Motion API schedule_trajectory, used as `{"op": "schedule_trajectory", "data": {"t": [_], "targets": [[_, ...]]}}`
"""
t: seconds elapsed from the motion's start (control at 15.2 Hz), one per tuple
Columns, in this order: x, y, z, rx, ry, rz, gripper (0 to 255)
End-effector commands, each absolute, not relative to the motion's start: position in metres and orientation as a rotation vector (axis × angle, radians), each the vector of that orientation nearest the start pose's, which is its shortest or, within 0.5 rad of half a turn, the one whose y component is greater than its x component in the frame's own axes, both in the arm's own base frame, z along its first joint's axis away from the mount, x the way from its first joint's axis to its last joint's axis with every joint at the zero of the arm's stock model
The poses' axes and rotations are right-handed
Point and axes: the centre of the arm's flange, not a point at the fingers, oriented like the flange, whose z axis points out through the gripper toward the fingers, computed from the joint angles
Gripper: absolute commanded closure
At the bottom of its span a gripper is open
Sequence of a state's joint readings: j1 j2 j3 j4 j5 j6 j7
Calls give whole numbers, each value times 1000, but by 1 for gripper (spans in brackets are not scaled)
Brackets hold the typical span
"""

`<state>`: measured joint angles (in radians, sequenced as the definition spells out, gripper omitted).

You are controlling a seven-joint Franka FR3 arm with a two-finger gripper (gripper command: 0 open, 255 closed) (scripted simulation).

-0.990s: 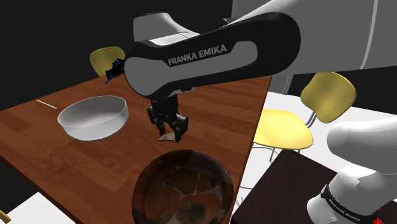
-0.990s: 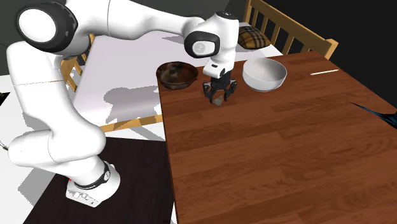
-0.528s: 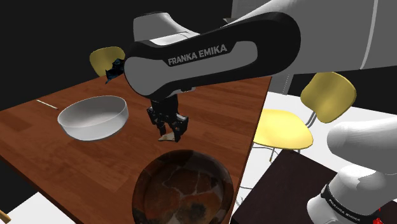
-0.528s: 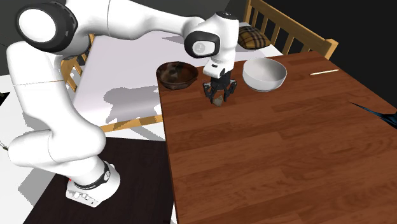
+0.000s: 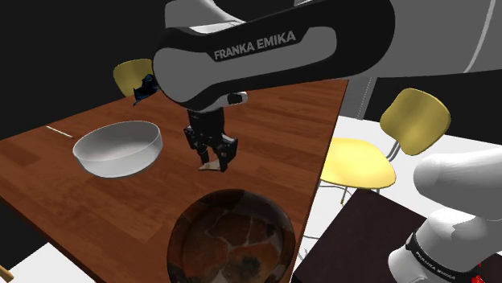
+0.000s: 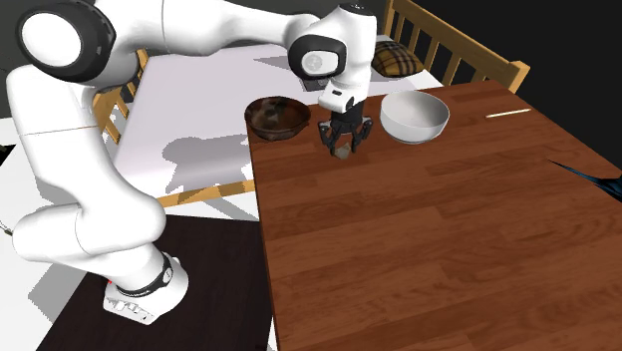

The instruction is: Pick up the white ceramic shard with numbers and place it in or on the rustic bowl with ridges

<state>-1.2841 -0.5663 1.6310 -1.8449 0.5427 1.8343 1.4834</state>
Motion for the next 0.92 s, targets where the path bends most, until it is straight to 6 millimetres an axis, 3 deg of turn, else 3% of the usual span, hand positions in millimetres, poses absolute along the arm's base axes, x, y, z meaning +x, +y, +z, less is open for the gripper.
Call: {"op": "schedule_trajectory", "data": {"t": [0.0,0.86], "targets": [[490,320,468,-2538,1899,-52,255],[490,320,537,-2538,1899,-52,255]]}}
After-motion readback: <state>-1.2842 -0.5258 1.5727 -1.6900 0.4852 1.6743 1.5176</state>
